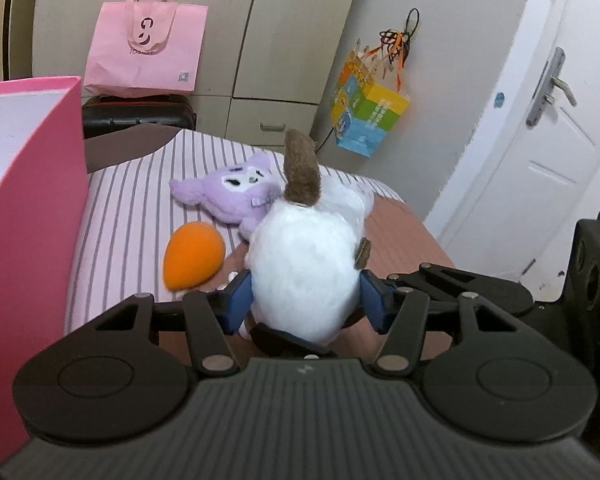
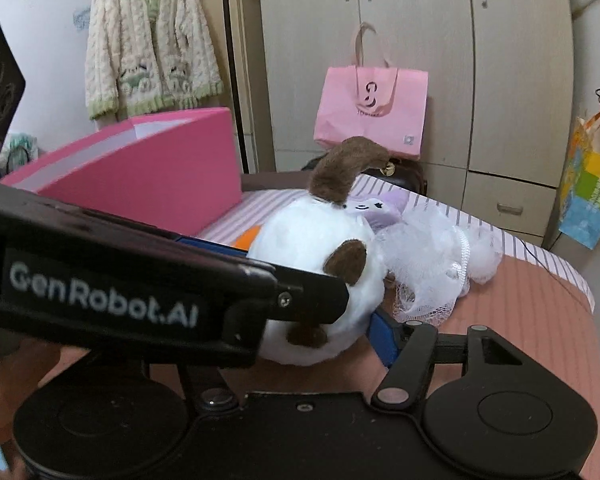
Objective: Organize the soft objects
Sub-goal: 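Close the left tool around the white panda plush's body, then lift the panda plush over the pink box and open the left tool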
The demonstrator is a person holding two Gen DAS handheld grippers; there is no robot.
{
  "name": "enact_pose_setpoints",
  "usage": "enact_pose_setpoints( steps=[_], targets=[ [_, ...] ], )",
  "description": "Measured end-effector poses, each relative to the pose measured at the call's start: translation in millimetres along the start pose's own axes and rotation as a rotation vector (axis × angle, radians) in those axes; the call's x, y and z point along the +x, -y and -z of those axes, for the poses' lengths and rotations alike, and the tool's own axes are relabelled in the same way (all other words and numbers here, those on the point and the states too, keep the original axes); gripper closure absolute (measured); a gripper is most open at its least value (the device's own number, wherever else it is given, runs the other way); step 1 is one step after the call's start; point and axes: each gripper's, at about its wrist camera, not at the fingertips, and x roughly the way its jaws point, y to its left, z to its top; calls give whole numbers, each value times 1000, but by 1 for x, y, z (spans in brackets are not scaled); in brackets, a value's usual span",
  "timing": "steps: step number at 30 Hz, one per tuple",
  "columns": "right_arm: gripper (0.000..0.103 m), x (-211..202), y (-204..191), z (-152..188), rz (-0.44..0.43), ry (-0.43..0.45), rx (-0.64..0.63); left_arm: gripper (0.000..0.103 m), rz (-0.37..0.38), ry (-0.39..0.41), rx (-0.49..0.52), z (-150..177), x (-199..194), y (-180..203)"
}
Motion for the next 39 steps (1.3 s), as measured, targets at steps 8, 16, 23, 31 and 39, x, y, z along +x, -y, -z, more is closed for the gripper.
enact_pose_setpoints(
  steps=[8, 16, 23, 31, 39],
  targets=[
    [34, -26, -18, 9, -46, 14, 48, 47, 5, -17, 4, 11, -36, 4],
    [34, -51, -43, 21, -28, -13, 20, 47, 13, -45, 30, 31, -65, 16],
    [34, -75, -55, 29, -20, -42, 38, 47, 50, -59, 27, 47, -87, 21],
    [33, -95, -76, 36, -17, -75, -15, 47, 72, -79, -7, 66, -110, 21],
    [34, -107, -103, 44, -27, -127, -126, 47, 55, -141, 23, 80, -130, 22]
  ],
)
